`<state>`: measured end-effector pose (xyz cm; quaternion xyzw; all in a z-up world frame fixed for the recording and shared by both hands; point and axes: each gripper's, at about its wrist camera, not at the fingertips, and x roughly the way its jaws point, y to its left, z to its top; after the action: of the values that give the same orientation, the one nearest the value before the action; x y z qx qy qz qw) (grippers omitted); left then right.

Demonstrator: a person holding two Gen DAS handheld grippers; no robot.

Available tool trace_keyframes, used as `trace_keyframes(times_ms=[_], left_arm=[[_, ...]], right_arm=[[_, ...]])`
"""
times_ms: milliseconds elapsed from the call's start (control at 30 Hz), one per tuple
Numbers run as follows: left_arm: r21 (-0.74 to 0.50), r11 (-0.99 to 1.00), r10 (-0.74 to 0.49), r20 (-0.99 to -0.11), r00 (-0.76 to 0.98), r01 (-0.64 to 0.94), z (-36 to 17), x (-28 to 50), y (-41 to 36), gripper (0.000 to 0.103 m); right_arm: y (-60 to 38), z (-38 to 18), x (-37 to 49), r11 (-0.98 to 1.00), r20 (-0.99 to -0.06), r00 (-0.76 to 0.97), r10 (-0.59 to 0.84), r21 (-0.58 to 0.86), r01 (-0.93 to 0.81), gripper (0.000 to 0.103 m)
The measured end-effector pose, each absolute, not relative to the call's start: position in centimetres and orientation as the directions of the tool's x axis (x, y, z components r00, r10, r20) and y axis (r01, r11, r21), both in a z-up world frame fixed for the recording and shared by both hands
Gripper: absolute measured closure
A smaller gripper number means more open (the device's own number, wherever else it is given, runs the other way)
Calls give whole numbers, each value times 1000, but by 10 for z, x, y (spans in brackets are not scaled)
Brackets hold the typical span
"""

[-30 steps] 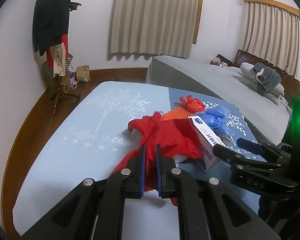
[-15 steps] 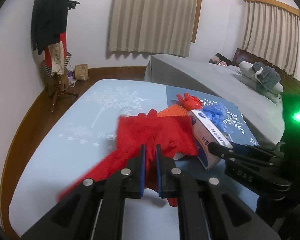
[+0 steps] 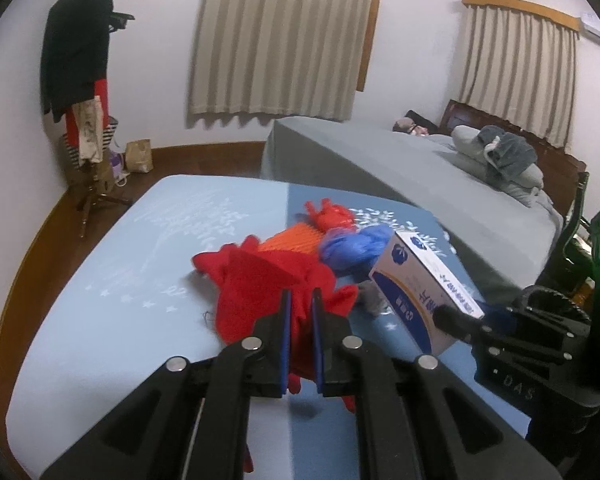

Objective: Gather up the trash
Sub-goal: 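Carry the red glove and white box over the bin and open both tools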

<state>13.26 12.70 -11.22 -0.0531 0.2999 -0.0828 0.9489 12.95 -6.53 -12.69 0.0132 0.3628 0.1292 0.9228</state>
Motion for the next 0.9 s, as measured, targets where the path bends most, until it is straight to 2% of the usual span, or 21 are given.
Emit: trace_keyframes(times_ms=[900], left_arm=[[-159,907,-413,-520,748,390,-80,113,-7,93]], right_arm=[[-187,-82,54,996,-603,795,66,84,-19,73]])
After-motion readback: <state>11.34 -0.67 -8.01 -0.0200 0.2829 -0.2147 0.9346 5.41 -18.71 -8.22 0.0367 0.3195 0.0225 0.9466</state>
